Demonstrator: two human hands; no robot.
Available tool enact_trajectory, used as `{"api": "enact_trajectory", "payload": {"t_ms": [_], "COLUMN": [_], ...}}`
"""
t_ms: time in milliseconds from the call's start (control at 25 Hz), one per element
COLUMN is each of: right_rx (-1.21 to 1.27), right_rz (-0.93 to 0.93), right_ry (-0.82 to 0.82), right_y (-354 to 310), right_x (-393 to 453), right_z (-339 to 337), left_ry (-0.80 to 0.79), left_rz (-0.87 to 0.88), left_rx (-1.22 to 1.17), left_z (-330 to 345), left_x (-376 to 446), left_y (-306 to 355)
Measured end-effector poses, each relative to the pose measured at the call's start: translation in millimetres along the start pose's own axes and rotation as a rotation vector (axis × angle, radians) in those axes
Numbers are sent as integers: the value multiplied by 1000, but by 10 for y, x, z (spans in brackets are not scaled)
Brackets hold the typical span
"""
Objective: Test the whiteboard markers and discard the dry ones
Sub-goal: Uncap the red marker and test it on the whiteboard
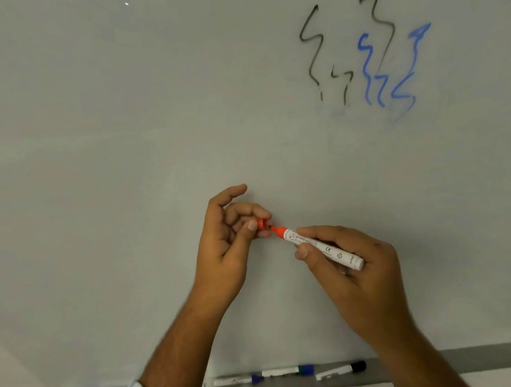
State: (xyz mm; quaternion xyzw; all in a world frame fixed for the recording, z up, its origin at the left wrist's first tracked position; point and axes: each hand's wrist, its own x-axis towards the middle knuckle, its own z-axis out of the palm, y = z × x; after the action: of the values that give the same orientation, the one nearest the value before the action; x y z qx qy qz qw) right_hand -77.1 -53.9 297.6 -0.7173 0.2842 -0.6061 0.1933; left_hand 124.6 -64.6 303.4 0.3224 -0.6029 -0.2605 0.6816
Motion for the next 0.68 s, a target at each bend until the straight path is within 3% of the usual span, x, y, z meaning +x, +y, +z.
{"api": "enact_trajectory", "payload": {"t_ms": [160, 480, 680], "right_rx": [23, 7, -72], "right_rz": [50, 141, 139], "right_ry": [-21, -21, -59], "right_y": [62, 259, 422], "right_x": [-217, -504, -732], "right_z": [-24, -119, -176], "left_ry": [-66, 33, 31], "left_rz": [-85, -285, -622], "left_rx": [-64, -162, -353], "left_z": [109, 419, 744], "left_x": [-176, -478, -598], "left_y": [-77, -239, -408]}}
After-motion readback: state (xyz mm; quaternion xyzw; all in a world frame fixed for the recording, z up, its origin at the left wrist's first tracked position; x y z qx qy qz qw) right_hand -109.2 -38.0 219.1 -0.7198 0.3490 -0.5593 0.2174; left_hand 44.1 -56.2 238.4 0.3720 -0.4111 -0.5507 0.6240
